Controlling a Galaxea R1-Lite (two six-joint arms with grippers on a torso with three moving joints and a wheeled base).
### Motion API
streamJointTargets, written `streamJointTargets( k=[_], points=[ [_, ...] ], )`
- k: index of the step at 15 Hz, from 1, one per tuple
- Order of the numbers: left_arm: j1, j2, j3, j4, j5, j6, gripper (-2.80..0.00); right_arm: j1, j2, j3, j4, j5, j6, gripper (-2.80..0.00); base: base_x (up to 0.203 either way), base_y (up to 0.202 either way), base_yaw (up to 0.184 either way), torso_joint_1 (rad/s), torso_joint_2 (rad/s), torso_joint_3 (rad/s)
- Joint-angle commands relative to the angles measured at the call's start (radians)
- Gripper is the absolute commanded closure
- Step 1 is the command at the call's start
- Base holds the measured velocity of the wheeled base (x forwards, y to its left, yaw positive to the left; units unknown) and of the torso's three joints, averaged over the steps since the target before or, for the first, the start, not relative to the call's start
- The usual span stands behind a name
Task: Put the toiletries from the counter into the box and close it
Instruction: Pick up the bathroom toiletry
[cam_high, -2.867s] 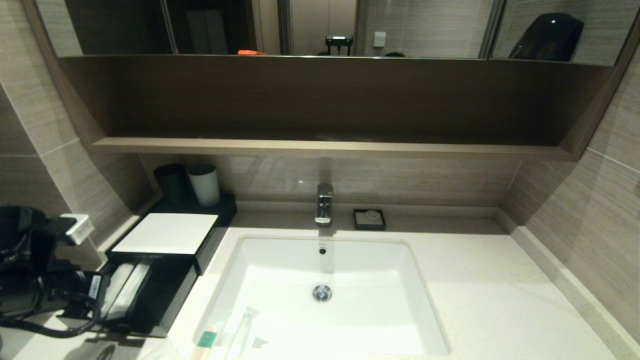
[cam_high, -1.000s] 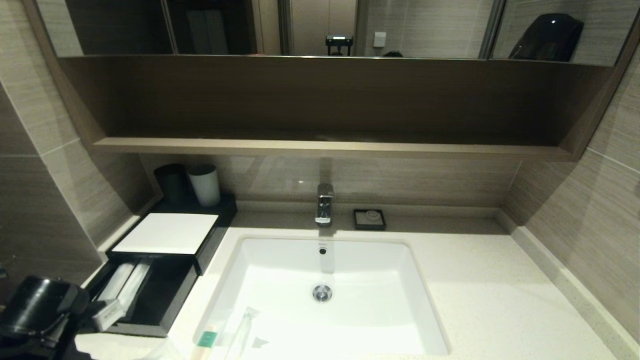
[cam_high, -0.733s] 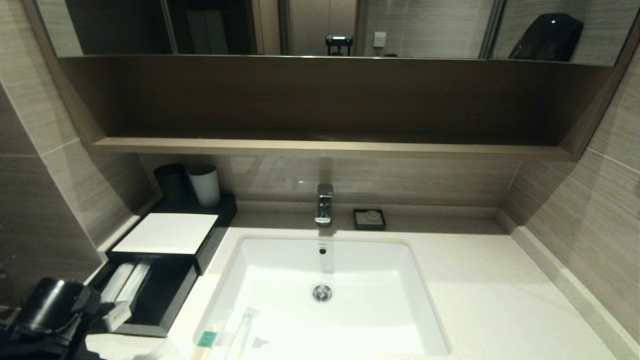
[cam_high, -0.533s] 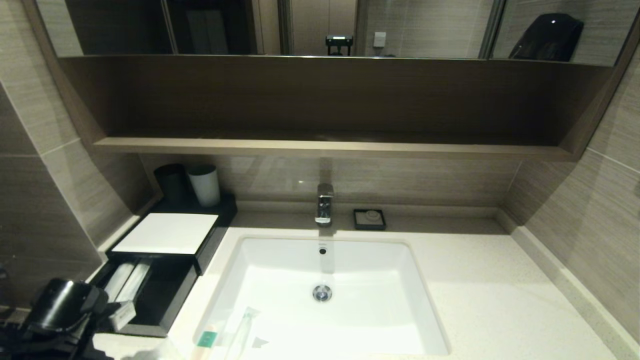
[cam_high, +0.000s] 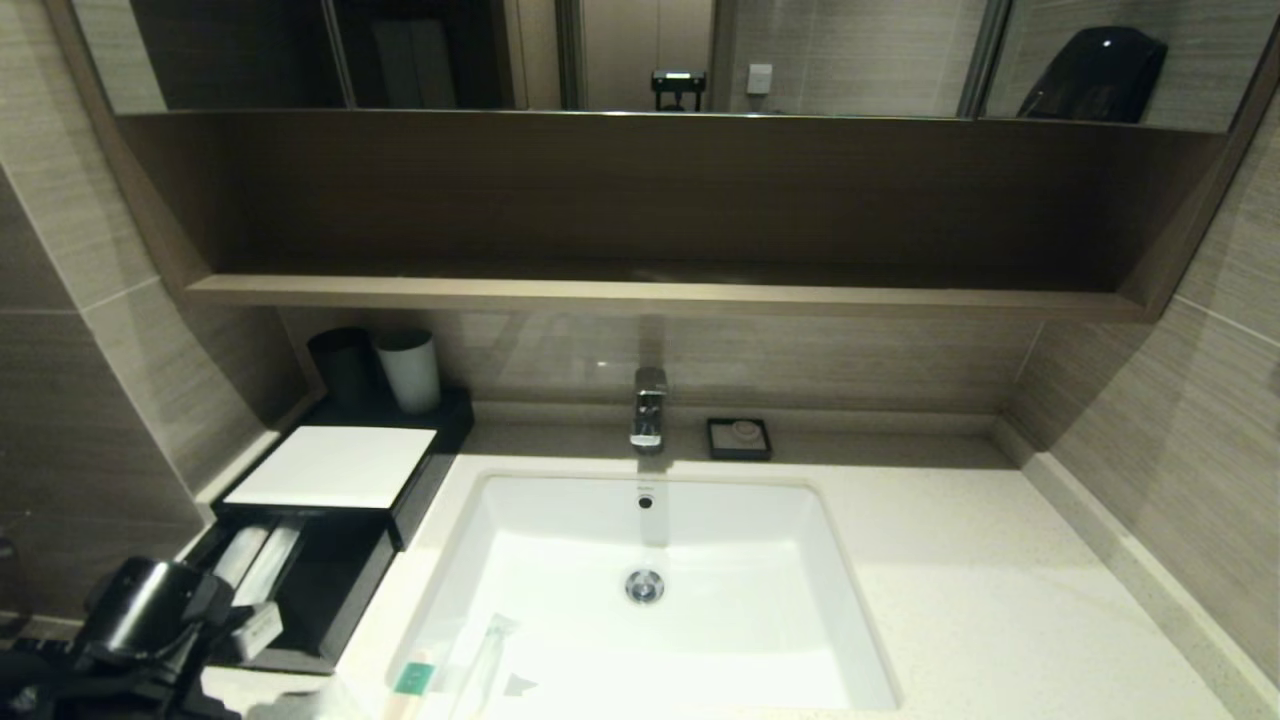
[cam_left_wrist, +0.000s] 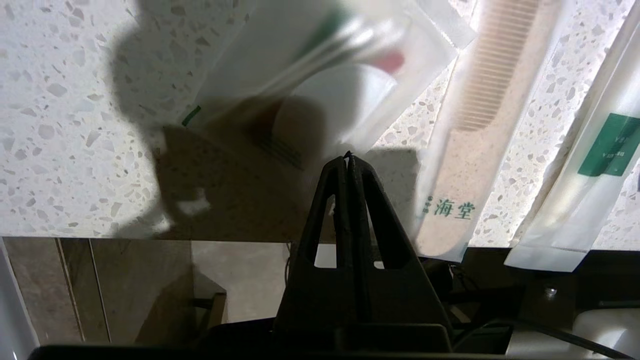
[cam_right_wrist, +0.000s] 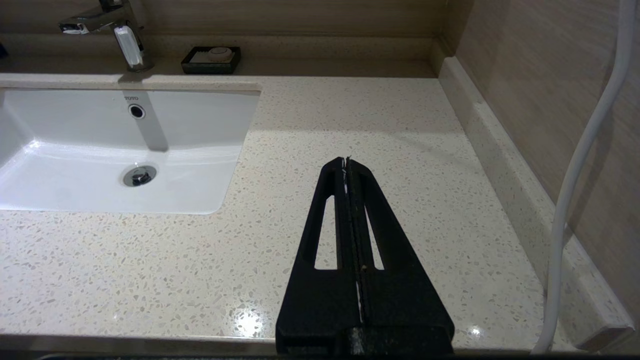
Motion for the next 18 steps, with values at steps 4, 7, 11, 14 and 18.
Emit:
streamJointTargets(
  k=[4, 7, 11, 14, 18],
  points=[
    [0.005, 0.024, -0.001, -0.016, -0.001, -0.003, -2.80, 0.000, -0.001, -0.001, 0.000, 0.000, -0.001, 0.00, 0.000, 0.000, 0.000, 0.000, 0.00, 0.000],
    [0.005, 0.023, -0.001, -0.027, -0.001, -0.003, -2.80, 0.000, 0.000, 0.001, 0.000, 0.000, -0.002, 0.00, 0.000, 0.000, 0.000, 0.000, 0.00, 0.000],
    [0.008, 0.049, -0.014, -0.035, 0.000, -0.002, -2.80, 0.000, 0.000, 0.001, 0.000, 0.000, -0.001, 0.00, 0.000, 0.000, 0.000, 0.000, 0.00, 0.000],
    [0.016, 0.063, -0.019, -0.051, 0.020, -0.003, -2.80, 0.000, 0.000, -0.001, 0.000, 0.000, 0.000, 0.00, 0.000, 0.000, 0.000, 0.000, 0.00, 0.000],
    [0.024, 0.091, -0.027, -0.053, 0.032, -0.001, -2.80, 0.000, 0.000, 0.001, 0.000, 0.000, 0.000, 0.00, 0.000, 0.000, 0.000, 0.000, 0.00, 0.000]
  ],
)
